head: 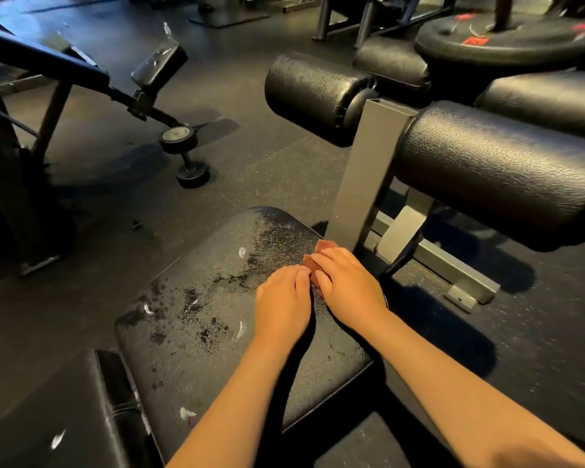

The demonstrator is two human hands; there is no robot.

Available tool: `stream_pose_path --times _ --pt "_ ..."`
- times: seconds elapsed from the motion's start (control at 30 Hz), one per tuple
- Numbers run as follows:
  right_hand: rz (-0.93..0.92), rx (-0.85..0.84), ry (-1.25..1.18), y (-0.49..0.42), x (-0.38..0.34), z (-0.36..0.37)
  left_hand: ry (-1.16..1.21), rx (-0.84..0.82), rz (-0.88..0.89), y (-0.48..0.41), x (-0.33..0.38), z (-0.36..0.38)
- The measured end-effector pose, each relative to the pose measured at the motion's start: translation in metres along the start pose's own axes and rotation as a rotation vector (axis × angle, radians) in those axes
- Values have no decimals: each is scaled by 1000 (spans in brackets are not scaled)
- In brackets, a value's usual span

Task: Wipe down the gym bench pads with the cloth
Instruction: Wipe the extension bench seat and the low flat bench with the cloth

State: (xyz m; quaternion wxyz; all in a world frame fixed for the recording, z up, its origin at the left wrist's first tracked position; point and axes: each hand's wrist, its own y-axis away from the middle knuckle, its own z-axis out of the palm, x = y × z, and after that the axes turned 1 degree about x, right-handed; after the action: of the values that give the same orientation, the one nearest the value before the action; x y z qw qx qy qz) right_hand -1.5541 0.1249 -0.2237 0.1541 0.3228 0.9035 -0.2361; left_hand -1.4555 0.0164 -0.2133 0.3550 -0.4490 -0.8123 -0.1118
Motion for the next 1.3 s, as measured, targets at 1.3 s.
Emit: stream_pose_path --times 1.3 --pt "559 23 -89 79 8 -31 -111 -22 260 98 18 34"
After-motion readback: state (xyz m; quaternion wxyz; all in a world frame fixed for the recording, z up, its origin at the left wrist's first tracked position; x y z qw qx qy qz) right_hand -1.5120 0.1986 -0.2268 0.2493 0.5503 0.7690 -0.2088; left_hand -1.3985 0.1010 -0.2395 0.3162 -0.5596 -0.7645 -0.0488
